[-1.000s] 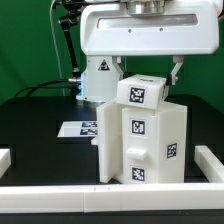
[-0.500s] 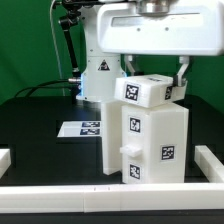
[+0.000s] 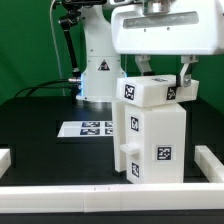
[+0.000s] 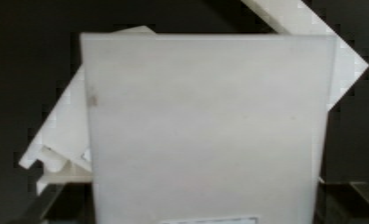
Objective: Assemble cabinet
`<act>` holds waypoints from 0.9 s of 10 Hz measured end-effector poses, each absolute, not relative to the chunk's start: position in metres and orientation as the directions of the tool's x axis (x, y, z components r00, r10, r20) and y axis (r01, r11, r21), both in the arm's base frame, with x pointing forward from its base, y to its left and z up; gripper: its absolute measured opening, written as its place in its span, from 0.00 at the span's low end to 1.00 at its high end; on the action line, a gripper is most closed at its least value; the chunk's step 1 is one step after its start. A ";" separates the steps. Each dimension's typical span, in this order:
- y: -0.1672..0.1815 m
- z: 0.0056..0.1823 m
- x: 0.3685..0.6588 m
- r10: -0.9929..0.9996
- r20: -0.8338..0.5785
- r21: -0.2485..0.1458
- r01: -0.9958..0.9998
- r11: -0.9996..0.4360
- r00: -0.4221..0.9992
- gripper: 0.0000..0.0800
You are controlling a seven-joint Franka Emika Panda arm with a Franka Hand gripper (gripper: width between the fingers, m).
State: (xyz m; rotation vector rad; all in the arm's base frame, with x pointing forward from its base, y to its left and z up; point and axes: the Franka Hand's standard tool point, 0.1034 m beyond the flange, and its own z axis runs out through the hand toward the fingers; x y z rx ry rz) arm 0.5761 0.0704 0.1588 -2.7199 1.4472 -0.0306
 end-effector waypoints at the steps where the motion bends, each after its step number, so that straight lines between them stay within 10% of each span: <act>1: 0.071 0.159 0.576 -0.844 -0.013 -0.062 -0.843 -0.534 0.536 0.71; 4: 0.072 0.165 0.576 -0.846 -0.021 -0.074 -0.845 -0.529 0.532 0.95; 9: 0.073 0.183 0.577 -0.821 -0.027 -0.100 -0.819 -0.566 0.570 1.00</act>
Offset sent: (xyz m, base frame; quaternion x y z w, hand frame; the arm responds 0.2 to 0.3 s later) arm -0.0135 -0.0031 0.0149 -0.0040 -0.0269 0.0043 0.9996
